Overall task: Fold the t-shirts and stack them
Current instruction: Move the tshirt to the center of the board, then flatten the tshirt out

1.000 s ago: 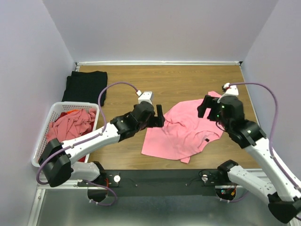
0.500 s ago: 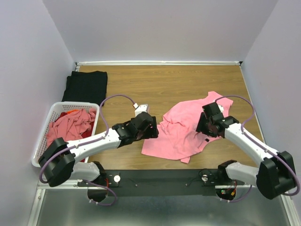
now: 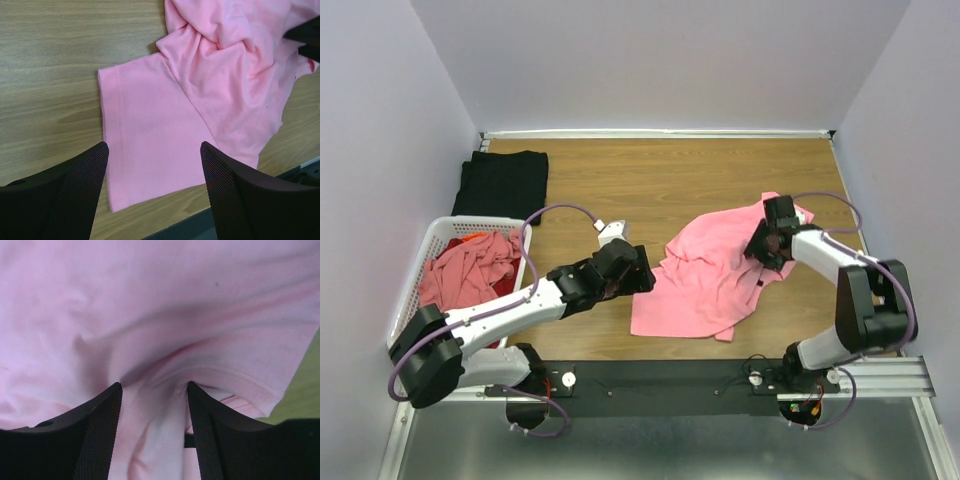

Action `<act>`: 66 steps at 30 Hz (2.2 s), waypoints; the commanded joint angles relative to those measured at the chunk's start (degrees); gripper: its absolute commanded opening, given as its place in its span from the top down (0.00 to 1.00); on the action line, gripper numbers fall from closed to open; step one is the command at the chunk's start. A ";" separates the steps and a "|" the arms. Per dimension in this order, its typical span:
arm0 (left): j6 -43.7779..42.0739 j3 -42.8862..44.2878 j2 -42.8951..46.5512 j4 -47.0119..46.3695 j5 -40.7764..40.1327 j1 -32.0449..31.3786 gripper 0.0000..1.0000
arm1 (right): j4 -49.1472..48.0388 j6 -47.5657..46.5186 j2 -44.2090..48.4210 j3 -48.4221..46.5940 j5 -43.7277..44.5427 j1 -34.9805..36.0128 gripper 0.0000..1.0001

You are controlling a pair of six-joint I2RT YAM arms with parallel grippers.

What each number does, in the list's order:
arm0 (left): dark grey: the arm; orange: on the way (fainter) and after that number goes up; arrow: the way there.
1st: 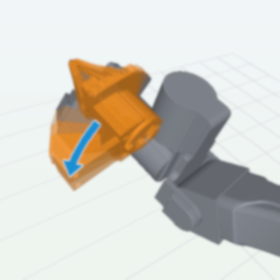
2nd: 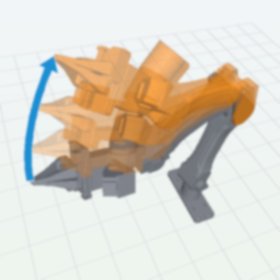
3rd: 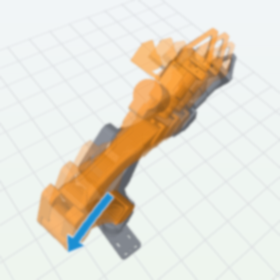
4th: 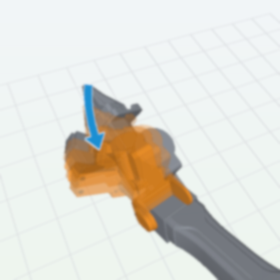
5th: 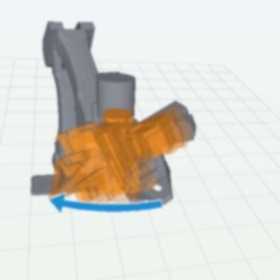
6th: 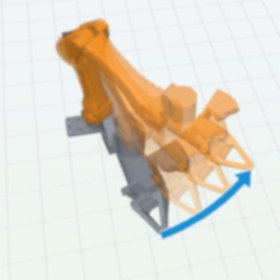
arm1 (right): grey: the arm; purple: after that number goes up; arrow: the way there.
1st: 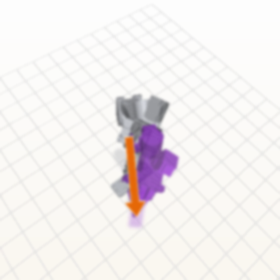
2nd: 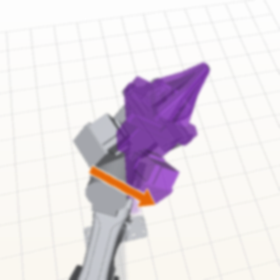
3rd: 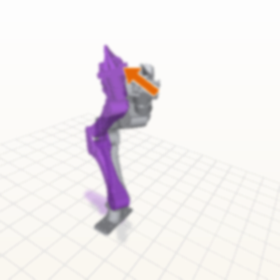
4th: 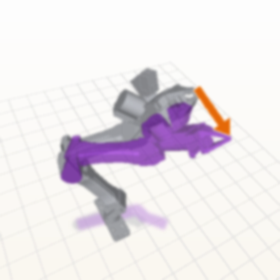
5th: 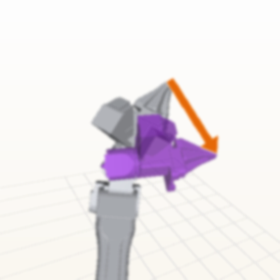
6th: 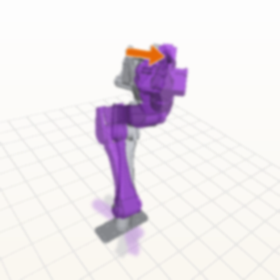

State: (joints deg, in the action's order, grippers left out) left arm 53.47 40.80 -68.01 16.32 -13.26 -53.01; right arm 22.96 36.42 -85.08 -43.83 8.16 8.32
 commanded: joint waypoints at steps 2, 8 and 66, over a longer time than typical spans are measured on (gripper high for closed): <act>2.16 -0.54 3.93 2.66 -2.56 -0.16 0.18 | -5.12 0.05 -11.32 -10.02 0.18 -1.20 0.35; 2.51 -0.72 7.53 5.56 -3.79 -0.07 0.18 | -3.37 -6.97 -22.94 -30.67 0.02 -1.81 0.21; -15.86 -3.36 14.83 1.35 0.25 15.40 0.18 | 16.06 45.93 -8.34 -0.90 10.82 56.64 0.81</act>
State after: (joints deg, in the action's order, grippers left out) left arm 38.28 37.91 -54.22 18.00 -13.43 -38.09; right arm 42.61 81.01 -87.77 -47.05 18.15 65.21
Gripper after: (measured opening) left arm 0.821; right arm 0.304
